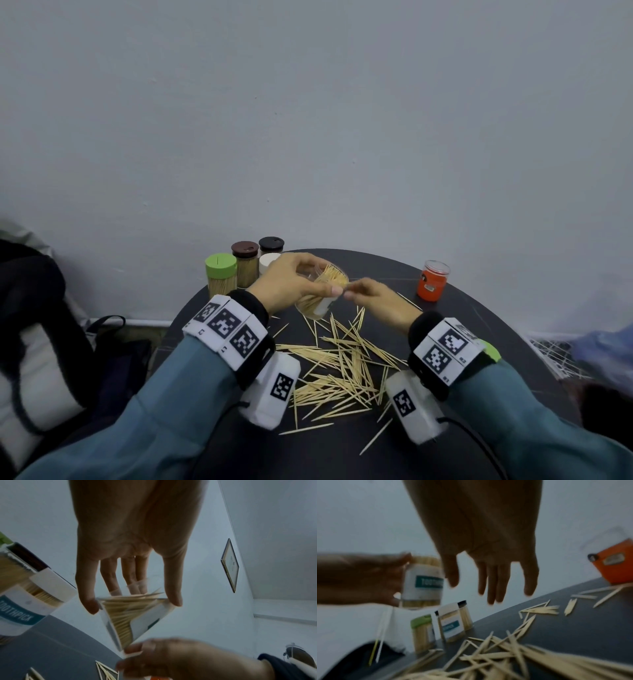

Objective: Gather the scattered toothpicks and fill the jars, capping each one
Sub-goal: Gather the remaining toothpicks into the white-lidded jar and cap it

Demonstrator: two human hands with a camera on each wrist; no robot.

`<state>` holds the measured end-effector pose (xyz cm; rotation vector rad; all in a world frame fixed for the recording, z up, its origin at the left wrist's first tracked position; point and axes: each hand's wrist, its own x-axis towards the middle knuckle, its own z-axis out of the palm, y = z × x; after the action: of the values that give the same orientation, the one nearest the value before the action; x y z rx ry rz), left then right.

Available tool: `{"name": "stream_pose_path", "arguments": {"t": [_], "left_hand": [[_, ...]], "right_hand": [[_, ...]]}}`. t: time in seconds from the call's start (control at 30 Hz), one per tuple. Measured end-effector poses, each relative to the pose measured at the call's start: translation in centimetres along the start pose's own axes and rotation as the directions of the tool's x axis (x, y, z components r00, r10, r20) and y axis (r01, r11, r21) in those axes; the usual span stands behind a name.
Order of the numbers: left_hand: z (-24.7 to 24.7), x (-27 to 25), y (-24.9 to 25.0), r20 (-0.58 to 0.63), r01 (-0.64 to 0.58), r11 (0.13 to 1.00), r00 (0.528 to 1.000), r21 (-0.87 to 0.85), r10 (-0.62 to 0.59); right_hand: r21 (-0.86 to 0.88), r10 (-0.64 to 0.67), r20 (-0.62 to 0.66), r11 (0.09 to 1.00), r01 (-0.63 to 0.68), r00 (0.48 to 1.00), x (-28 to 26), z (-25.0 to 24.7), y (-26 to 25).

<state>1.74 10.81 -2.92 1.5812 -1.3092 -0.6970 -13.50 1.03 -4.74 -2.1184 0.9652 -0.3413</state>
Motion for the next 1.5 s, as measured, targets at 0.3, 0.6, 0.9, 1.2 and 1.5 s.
{"name": "stream_pose_path", "arguments": {"t": [0.3,0.6,0.9,1.2,1.5], "left_hand": [[-1.1,0.2,-0.2,-0.075,0.033,0.999,0.997,-0.042,-0.036],[-1.2,0.1,-0.1,-0.078,0.037,0.999,0.996,-0.038,-0.040],[-1.2,0.0,-0.2,-0.075,0.055,0.998,0.996,-0.036,-0.058],[-1.2,0.0,-0.2,-0.068,0.059,0.998,0.996,0.000,-0.059],[-1.4,0.0,-0.3,-0.085,0.054,0.998,0.995,-0.021,-0.056]], "right_hand": [[-0.616,0.082,0.267,0.781,0.104,0.960,-0.5,4.0,-1.4],[-0.633,0.060,0.253,0.765,0.118,0.965,0.1,5.6,-2.3],[-0.640,0.068,0.244,0.761,0.108,0.967,-0.2,6.1,-2.6],[-0.699,0.054,0.302,0.691,0.183,0.952,-0.4,5.9,-2.7],[-0.696,0.100,0.333,0.697,0.172,0.938,-0.1,6.1,-2.8]]}}
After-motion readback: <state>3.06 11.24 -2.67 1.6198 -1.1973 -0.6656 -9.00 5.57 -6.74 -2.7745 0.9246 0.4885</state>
